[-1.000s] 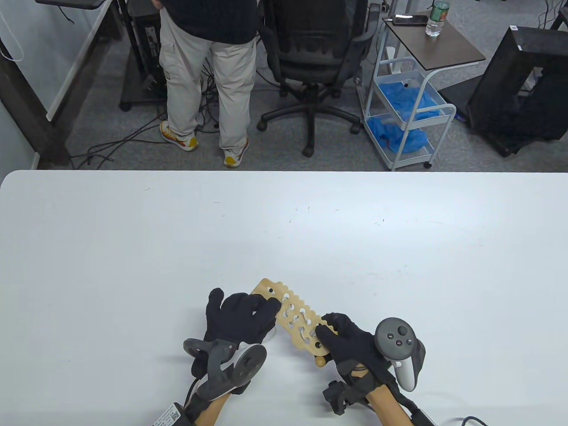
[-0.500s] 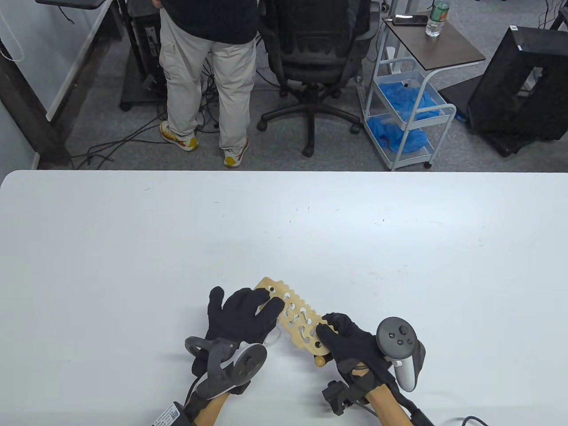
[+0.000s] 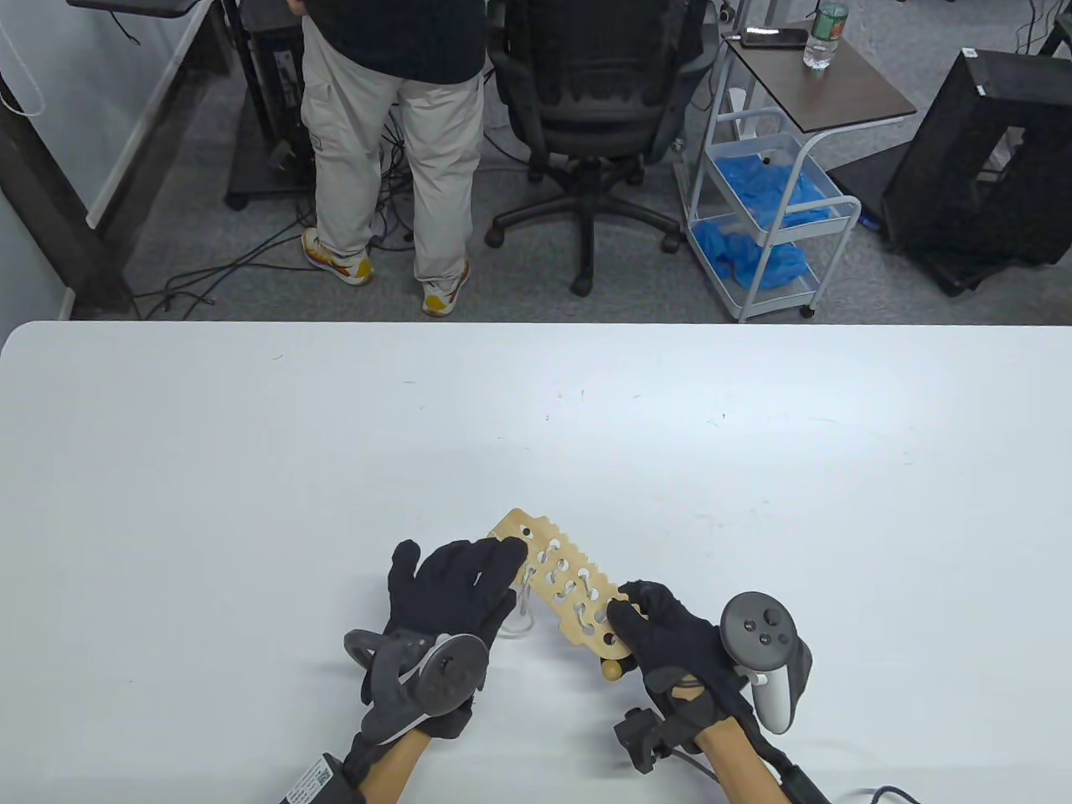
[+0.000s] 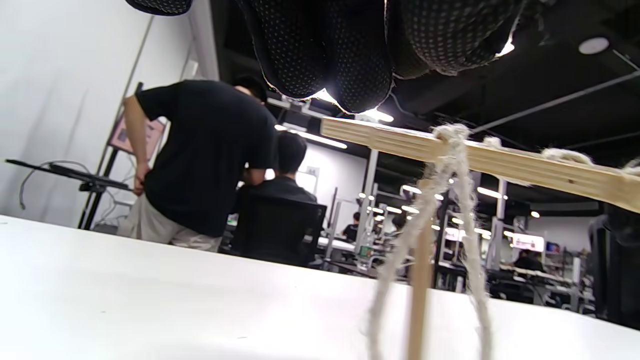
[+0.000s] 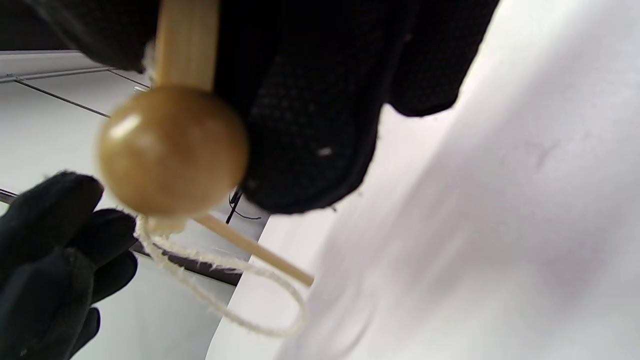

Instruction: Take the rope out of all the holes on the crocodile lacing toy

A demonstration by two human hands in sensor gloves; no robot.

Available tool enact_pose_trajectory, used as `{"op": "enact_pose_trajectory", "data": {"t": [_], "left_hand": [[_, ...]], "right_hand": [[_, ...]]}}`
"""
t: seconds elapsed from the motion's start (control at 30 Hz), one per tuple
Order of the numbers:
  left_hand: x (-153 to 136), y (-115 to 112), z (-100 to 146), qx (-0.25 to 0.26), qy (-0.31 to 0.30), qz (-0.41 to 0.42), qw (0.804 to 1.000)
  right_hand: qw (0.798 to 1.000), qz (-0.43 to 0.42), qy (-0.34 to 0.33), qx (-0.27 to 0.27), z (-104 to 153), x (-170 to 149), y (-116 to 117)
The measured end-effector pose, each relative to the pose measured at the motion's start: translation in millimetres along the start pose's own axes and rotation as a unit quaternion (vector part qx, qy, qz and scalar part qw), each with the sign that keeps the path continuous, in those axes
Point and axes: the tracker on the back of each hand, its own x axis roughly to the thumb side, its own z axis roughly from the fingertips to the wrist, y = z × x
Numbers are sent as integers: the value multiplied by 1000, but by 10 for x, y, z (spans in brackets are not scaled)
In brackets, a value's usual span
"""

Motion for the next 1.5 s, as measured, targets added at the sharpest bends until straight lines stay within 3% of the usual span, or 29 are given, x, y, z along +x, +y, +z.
{"op": "enact_pose_trajectory", "data": {"t": [0.17, 0.27, 0.6, 0.83, 1.07, 1.5], "left_hand": [[-183, -13, -30, 2, 66, 36, 997], [-332, -112, -28, -29, 117, 148, 982], [-432, -330, -28, -107, 98, 339, 929], [-365, -397, -29, -151, 60, 367, 916], [-373, -435, -41, -163, 40, 402, 900], [-443, -408, -51, -132, 75, 307, 940]], "right_hand": [[1000, -7, -13, -7, 11, 36, -42], [1000, -20, -23, 1, 18, 50, -54], [997, -55, -32, 36, 18, 40, -25], [994, -77, -41, 62, 18, 39, 10], [991, -76, -61, 91, 14, 57, 58], [995, -59, -49, 71, -24, 8, 25]]}}
